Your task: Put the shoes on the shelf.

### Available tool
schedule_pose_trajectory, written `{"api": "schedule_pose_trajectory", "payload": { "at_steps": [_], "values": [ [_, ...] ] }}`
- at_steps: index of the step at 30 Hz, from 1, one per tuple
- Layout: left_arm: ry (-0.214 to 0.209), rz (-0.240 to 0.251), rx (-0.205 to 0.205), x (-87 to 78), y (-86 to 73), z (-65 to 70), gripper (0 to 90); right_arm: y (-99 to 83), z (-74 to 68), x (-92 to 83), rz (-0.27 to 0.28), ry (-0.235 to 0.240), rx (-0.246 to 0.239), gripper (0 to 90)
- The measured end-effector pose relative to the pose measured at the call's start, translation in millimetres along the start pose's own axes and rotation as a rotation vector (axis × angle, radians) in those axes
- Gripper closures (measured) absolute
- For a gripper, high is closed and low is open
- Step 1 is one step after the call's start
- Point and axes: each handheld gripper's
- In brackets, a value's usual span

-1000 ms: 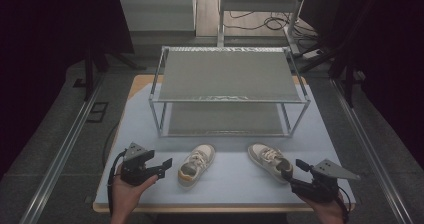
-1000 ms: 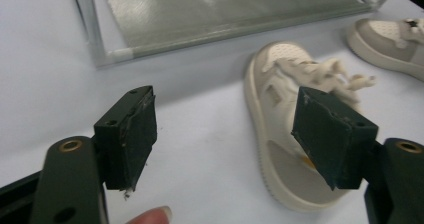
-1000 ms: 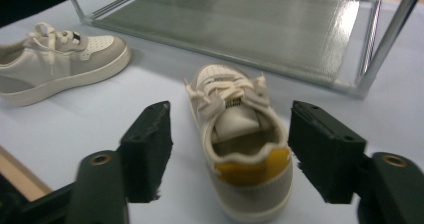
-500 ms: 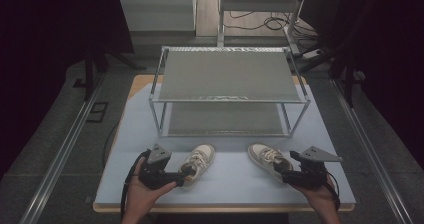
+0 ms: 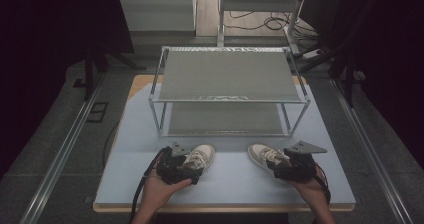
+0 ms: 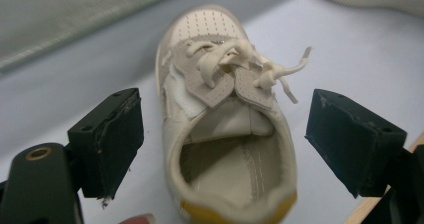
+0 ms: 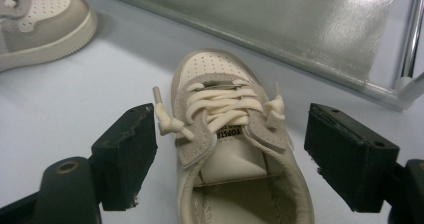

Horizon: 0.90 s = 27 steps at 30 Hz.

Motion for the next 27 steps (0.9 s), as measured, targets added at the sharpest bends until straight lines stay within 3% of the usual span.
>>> {"api": "schedule_pose_trajectory", "payload": {
  "at_steps": [6, 16, 20, 21, 27],
  "values": [
    [0.039, -0.05, -0.003, 12.5, -4.2, 0.2, 14.7, -6.9, 4.1, 6.6, -0.031, -0.002, 0.013, 18.7],
    [0.055, -0.092, 0.009, 24.8, -6.2, 4.4, 13.4, -17.6, 4.3, 25.3, -0.105, -0.012, 0.013, 18.1],
    [0.064, -0.1, 0.016, 27.1, -6.2, 3.6, 14.5, -20.5, 4.9, 29.7, -0.117, -0.005, 0.018, 18.6],
    [0.068, -0.1, -0.006, 28.2, -6.8, 2.8, 14.8, -21.0, 5.5, 29.5, -0.115, 0.005, 0.022, 20.9],
    [0.059, -0.118, -0.006, 33.4, -9.8, 3.8, 20.6, -21.5, 5.4, 29.3, -0.115, 0.009, 0.027, 21.7]
  ]
}}
Point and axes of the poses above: each handheld gripper's, and its own axes: x roughly forward along the jaws, y roughly out of its top, z roughly to its right, and after that the axes turned 7 degrees about z, right-handed
